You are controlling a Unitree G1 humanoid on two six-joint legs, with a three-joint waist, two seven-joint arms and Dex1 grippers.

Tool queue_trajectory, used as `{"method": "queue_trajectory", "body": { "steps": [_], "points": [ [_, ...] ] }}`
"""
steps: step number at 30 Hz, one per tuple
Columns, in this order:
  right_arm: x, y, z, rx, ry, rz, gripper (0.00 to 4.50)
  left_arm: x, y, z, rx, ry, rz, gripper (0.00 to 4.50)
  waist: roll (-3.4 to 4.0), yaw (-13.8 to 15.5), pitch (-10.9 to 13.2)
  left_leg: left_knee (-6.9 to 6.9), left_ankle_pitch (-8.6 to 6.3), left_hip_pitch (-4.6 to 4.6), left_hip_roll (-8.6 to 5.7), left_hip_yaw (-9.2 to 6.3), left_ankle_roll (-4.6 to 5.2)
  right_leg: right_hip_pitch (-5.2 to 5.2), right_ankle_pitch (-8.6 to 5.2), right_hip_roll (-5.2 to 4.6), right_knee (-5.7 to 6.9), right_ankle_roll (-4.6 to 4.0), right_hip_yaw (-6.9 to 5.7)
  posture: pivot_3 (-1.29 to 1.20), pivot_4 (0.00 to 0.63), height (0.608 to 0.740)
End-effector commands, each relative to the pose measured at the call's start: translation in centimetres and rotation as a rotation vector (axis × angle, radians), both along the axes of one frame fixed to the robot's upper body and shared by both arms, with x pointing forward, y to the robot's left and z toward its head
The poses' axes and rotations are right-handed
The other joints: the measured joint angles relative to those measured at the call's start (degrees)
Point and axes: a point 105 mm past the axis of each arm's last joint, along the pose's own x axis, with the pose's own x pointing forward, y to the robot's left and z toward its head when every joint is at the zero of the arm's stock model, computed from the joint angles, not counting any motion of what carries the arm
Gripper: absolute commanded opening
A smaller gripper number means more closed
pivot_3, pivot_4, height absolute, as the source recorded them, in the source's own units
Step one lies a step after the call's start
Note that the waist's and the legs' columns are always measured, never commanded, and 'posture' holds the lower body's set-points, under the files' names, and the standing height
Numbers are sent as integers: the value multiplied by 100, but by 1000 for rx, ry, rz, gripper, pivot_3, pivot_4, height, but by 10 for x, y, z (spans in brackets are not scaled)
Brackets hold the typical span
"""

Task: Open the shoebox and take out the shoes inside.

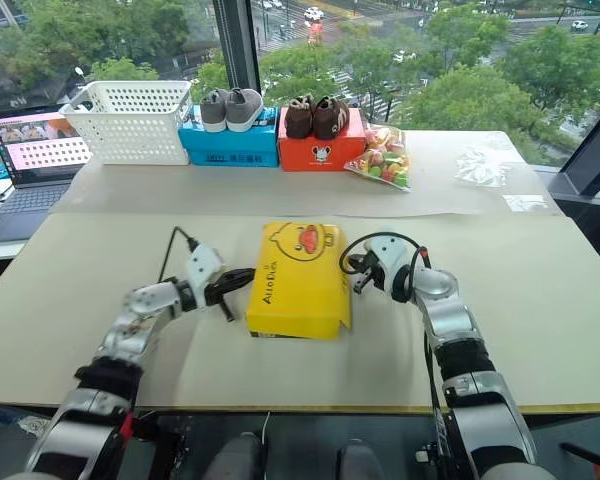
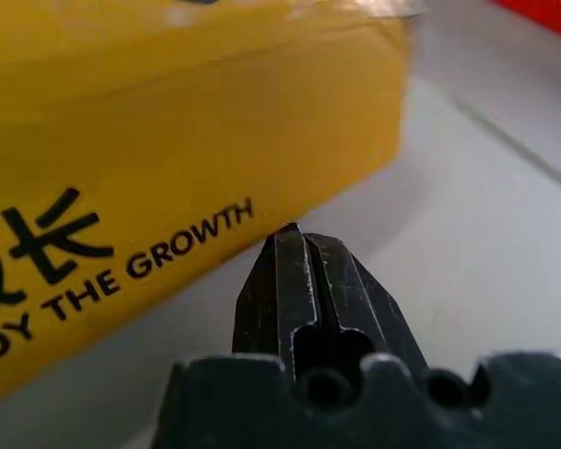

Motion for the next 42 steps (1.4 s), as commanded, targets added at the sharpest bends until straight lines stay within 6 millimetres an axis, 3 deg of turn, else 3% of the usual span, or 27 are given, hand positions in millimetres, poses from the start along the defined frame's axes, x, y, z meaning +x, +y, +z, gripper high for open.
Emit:
{"method": "queue_trajectory", "body": {
  "steps": [1,4,7,9,13,17,20,21,22,26,29,33,39,42],
  "points": [
    [-24,19,7,-13,19,110,103,-3,-39,15,1,-44,-180,0,-1,-24,0,0,0,0,0,0,0,0,0,0,0,0,0,0,150,740],
    [-41,18,8,-22,56,126,103,-8,-54,16,-6,-30,-255,0,-1,-25,1,2,0,-3,0,-1,0,1,-20,0,-1,33,-1,0,150,740],
    [-58,12,14,-35,87,120,103,-24,-64,-1,-49,47,-301,0,-2,-38,1,12,0,3,1,-2,0,5,-24,0,2,44,0,0,150,740],
    [-57,7,17,-38,80,86,103,-35,-64,-12,-44,79,-324,0,-2,-34,1,13,0,5,2,-3,0,9,-25,0,3,44,0,0,150,740],
    [-55,-5,15,-86,100,48,103,-48,-56,-24,-16,114,-322,0,-3,-38,2,24,0,6,2,-3,0,11,-23,0,6,43,2,0,150,740],
    [-59,-20,11,-138,142,34,103,-38,-30,-28,47,115,-221,0,-3,-36,2,25,-1,12,2,-2,0,15,-24,0,6,44,3,0,150,740],
    [-56,-41,9,-187,152,0,103,-30,2,-4,48,90,-177,0,-4,-36,3,25,-1,5,2,-2,0,10,-24,0,4,44,3,0,150,740],
    [-56,-44,10,-194,153,-4,0,-31,7,3,54,77,-177,495,-5,-59,4,24,-1,3,3,-3,0,8,-24,0,4,44,2,0,150,740],
    [-56,-46,10,-198,152,-4,0,-33,11,10,57,71,-192,564,-5,-74,5,24,-1,4,5,-2,0,4,-24,2,5,43,4,0,150,740],
    [-52,-51,13,-227,141,40,0,-55,42,70,118,36,-291,1995,-18,-97,16,22,-1,4,15,-2,0,4,-24,9,5,40,4,0,150,740],
    [-53,-39,12,-218,160,107,0,-74,53,99,184,60,-336,3029,-17,-117,25,21,-2,3,16,-1,-1,2,-24,9,2,39,5,0,150,740],
    [-53,-15,29,-37,181,181,0,-93,66,115,349,109,-341,4364,-18,-138,34,19,-2,5,20,1,-1,3,-26,10,3,38,5,0,150,740],
    [-51,-12,58,82,200,223,0,-110,74,139,433,126,-291,4439,-19,-179,91,19,-3,1,35,4,-2,-6,-27,28,4,32,13,0,150,740],
    [-52,-9,80,148,218,273,0,-124,78,166,429,83,-261,4439,-31,-179,111,19,-3,-8,43,7,-2,-19,-27,34,6,29,13,0,150,740]
  ]
}}
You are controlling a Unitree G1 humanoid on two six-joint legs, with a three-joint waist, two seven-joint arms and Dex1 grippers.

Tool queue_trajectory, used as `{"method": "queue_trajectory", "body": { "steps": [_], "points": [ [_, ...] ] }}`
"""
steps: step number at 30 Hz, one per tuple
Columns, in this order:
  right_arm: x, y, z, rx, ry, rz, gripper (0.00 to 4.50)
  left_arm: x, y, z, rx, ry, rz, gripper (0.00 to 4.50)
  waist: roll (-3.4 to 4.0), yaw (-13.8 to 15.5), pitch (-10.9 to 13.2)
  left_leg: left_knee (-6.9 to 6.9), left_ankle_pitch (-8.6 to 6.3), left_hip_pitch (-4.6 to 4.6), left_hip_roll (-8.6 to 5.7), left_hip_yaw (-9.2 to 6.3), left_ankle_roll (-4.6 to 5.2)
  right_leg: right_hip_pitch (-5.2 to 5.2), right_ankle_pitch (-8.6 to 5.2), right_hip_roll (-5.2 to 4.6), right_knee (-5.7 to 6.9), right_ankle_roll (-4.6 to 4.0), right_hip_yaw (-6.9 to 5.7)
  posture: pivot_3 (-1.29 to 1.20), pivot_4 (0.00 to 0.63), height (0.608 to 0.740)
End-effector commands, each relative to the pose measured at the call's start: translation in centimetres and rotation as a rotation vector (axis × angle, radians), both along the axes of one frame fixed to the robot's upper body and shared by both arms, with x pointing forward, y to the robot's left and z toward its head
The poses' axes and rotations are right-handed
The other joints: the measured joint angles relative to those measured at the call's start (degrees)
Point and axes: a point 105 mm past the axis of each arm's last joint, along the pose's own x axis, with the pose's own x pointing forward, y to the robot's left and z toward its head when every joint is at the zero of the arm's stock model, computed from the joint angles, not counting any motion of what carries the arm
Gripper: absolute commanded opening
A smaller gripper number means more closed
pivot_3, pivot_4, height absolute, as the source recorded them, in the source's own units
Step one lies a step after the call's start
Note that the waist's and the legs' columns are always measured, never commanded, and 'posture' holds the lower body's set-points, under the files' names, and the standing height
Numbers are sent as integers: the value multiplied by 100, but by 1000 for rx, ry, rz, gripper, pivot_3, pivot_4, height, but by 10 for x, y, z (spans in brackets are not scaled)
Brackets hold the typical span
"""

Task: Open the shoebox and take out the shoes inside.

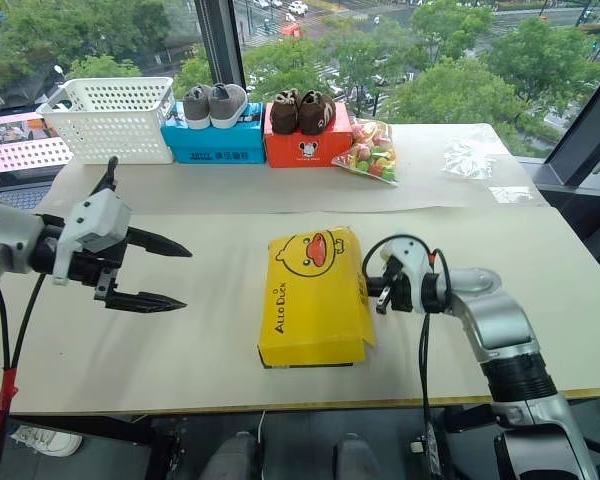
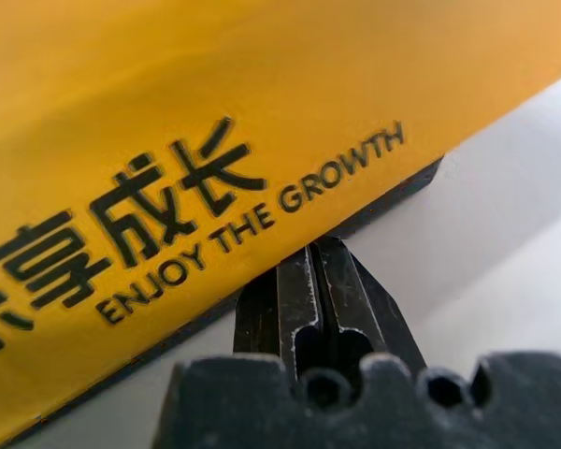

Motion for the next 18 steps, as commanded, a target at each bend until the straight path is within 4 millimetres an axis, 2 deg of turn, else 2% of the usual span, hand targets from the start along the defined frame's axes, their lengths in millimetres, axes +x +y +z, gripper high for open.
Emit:
{"method": "queue_trajectory", "body": {
  "steps": [1,3,5,8,11,14,16,18],
  "points": [
    [-3,6,42,114,-23,64,0,-18,3,46,-24,-98,20,4439,-11,-1,14,0,0,-8,3,0,0,-10,1,2,2,-2,0,0,150,740],
    [0,20,62,219,-17,93,0,-22,2,59,-43,-123,34,4439,-13,-21,18,4,1,-41,9,2,0,-48,4,9,11,-8,3,0,150,740],
    [3,44,76,334,25,134,0,-26,-1,71,-47,-152,43,4439,-14,-65,20,4,1,-44,12,5,1,-55,6,14,14,-9,8,0,150,740],
    [0,81,81,411,93,217,0,-33,-6,83,-58,-172,42,4439,-12,-76,22,1,1,-38,21,11,1,-55,6,26,20,-10,15,0,150,740],
    [-8,124,85,463,149,322,0,-40,-16,95,-144,-150,10,4439,-13,-41,23,2,0,-41,30,11,1,-59,6,37,20,-12,15,0,150,740],
    [-13,158,80,447,161,380,0,-45,-18,95,-123,-134,-2,4439,-11,-41,25,3,0,-42,30,13,0,-63,6,37,24,-13,19,0,150,740],
    [-18,179,68,389,148,412,0,-47,-19,99,-112,-143,3,4439,-10,-38,25,2,0,-42,31,16,0,-65,7,38,26,-14,20,0,150,740],
    [-19,191,55,313,117,423,0,-49,-20,105,-109,-160,5,4439,-11,-26,25,3,0,-42,33,16,0,-66,7,41,27,-14,20,0,150,740]
  ]
}}
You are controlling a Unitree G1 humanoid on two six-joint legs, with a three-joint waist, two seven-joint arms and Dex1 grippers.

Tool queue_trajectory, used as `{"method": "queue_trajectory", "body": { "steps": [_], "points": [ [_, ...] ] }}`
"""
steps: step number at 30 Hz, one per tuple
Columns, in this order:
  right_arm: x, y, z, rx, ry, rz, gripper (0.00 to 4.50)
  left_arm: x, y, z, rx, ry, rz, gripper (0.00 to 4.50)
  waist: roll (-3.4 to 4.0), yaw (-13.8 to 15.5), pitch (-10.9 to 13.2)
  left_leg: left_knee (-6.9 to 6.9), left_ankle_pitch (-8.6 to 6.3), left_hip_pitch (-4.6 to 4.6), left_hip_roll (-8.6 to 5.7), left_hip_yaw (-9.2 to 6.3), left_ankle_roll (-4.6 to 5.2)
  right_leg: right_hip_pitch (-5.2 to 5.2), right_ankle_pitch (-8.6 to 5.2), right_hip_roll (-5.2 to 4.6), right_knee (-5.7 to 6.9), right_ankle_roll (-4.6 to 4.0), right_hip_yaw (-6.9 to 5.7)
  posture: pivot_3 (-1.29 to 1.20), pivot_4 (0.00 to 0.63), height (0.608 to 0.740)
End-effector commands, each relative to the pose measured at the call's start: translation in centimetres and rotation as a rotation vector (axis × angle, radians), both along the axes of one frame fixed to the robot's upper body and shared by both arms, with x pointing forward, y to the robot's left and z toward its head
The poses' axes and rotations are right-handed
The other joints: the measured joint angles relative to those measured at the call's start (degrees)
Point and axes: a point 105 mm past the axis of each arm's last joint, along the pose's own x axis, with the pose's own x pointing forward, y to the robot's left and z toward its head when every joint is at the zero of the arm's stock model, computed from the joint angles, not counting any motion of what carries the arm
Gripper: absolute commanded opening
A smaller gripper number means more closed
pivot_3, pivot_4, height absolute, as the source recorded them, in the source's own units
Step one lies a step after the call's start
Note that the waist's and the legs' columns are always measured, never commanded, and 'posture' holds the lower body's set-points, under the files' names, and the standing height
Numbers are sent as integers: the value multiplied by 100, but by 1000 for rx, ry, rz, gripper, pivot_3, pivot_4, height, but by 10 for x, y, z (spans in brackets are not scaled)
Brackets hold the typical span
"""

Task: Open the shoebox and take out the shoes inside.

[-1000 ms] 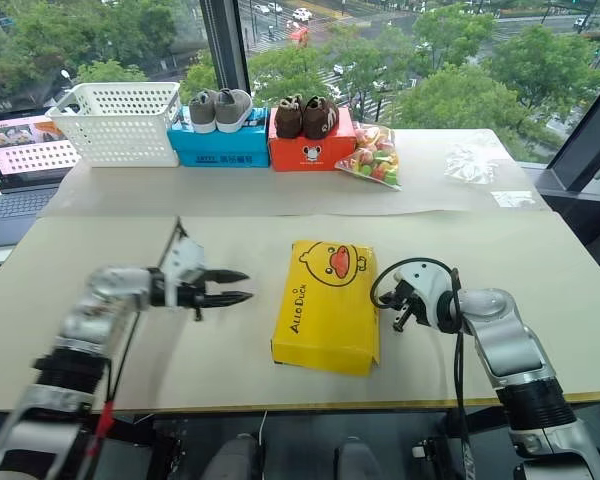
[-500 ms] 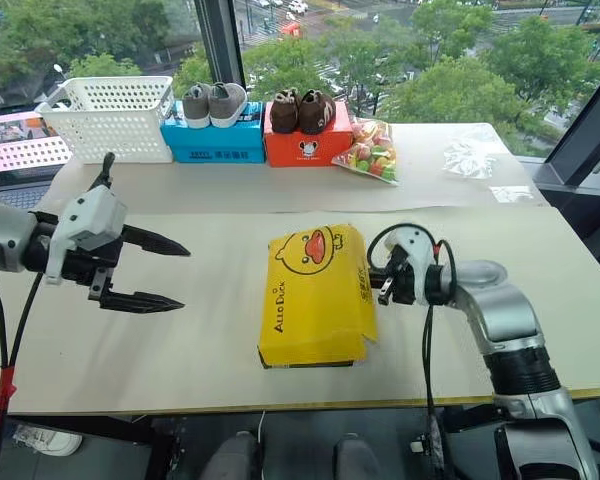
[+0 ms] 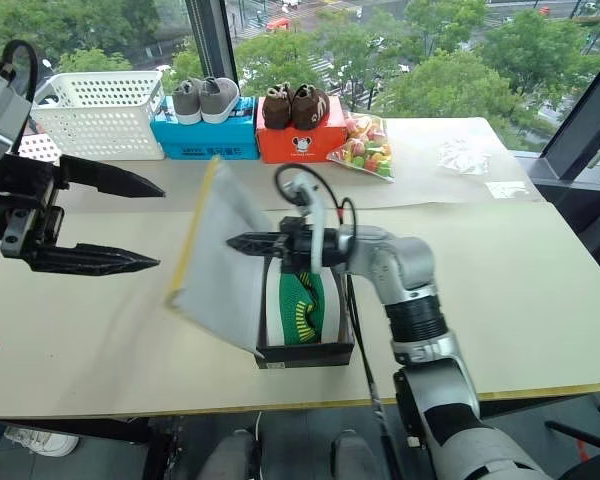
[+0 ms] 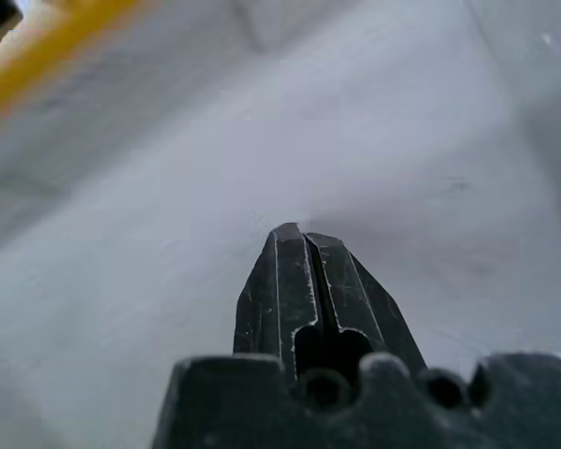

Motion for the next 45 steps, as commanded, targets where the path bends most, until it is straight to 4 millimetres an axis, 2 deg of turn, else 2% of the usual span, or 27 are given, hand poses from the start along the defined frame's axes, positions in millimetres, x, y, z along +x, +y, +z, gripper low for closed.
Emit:
{"method": "queue_trajectory", "body": {
  "steps": [1,6,10,11,13,17,20,23,26,34,41,45],
  "points": [
    [0,18,-9,-98,-142,13,0,-7,-2,18,19,-75,12,4439,0,11,0,1,0,0,0,0,0,0,0,0,1,0,0,0,150,740],
    [11,-10,19,-74,-180,-37,0,-7,1,17,32,-62,26,4439,-1,37,0,6,-1,-2,-1,3,-2,-1,0,-2,3,-1,2,0,150,740],
    [12,-45,37,-149,-286,-84,0,5,9,-2,71,-38,52,4439,-1,37,0,7,-1,-1,-1,7,-2,-8,-3,-1,22,-8,6,0,150,740],
    [12,-51,40,-167,-302,-92,588,8,10,-5,73,-34,53,4500,-1,34,0,7,-1,0,0,7,-2,-10,-5,0,26,-11,6,0,150,740],
    [11,-62,43,-203,-325,-109,1099,14,13,-12,87,-39,56,4500,-1,31,0,7,-2,-1,2,9,-3,-16,-7,1,31,-15,8,0,150,740],
    [19,-88,31,-360,-354,-205,2536,28,16,-28,99,-21,52,4500,-1,7,0,7,-2,-1,4,18,-3,-27,-7,6,40,-18,20,0,150,740],
    [14,-97,22,-410,-338,-210,3661,34,15,-35,99,-19,39,4500,-2,19,-1,7,-2,-4,5,22,-3,-31,-7,6,41,-19,23,0,150,740],
    [5,-101,18,-436,-332,-181,4465,38,13,-39,89,-15,28,4500,-3,15,-1,9,-2,-19,5,24,-2,-45,-6,5,43,-20,26,0,150,740],
    [2,-103,15,-448,-312,-185,4465,42,12,-44,94,-17,24,4500,-3,11,-1,29,-2,-55,5,29,-1,-90,14,8,75,-54,36,0,150,740],
    [13,-116,-10,-546,-143,-293,4465,45,6,-54,80,-25,15,4500,-3,23,-1,56,-8,-61,8,29,8,-86,17,11,77,-59,35,0,150,740],
    [29,-132,-31,-646,-63,-404,4465,45,4,-64,64,-28,27,4500,-4,25,-1,59,-8,-63,9,29,8,-86,19,11,78,-61,35,0,150,740],
    [30,-136,-46,-677,-12,-410,4465,45,3,-67,60,-29,36,4500,-5,50,-2,65,-8,-62,8,28,8,-79,20,10,78,-58,35,0,150,740]
  ]
}}
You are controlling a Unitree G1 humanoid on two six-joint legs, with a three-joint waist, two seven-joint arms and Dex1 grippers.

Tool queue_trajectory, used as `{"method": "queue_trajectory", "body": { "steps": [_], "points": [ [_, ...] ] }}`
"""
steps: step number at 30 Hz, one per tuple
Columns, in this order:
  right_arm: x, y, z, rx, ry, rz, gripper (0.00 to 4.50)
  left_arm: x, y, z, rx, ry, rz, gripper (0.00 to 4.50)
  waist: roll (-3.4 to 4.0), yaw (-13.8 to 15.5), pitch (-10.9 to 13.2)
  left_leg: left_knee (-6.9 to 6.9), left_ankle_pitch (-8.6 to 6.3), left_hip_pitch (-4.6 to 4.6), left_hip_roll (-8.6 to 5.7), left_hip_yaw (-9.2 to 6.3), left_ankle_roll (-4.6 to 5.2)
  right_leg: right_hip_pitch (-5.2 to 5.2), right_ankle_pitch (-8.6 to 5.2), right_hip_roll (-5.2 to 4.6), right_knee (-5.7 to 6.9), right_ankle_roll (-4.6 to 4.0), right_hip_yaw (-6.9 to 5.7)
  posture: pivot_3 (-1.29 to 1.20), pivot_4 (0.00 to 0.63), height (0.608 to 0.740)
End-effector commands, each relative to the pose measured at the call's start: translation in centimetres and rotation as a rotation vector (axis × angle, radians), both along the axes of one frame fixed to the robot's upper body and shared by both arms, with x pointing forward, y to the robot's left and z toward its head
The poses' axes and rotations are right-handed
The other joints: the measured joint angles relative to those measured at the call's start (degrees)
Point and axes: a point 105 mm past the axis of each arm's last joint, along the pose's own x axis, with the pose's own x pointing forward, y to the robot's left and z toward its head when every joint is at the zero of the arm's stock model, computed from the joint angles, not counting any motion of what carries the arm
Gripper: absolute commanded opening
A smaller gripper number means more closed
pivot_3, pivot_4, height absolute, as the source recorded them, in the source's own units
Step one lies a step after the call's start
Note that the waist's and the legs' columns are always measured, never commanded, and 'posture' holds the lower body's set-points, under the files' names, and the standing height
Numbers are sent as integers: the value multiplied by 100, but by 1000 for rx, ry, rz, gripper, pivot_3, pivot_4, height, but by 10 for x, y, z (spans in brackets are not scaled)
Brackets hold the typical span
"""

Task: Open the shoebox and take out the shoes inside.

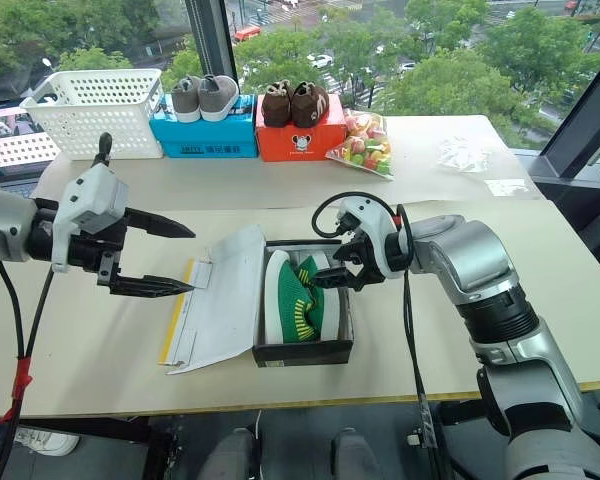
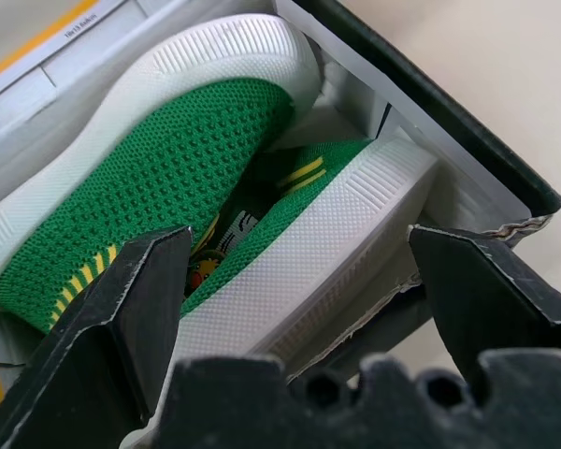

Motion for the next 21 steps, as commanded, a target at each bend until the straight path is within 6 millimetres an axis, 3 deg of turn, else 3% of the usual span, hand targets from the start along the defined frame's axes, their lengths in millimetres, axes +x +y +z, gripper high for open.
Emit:
{"method": "queue_trajectory", "body": {
  "steps": [1,9,13,21],
  "points": [
    [5,-9,-16,-57,38,-69,4465,-2,0,7,-3,-56,11,4500,-1,14,-1,2,0,1,0,0,0,2,0,0,0,1,0,0,150,740],
    [-1,-1,-41,-104,110,-65,4465,2,3,11,20,-87,49,4500,-25,15,-16,4,0,42,1,0,0,45,2,1,-4,4,0,0,150,740],
    [2,6,-41,-89,119,-81,3528,1,2,14,21,-92,49,4500,-35,1,-22,0,-2,77,3,0,-1,81,-21,1,-10,41,-1,0,150,740],
    [8,12,-38,-84,95,-110,906,4,0,20,23,-114,52,4500,-47,-17,-30,0,-2,81,3,0,-2,85,-23,1,-10,44,-1,0,150,740]
  ]
}}
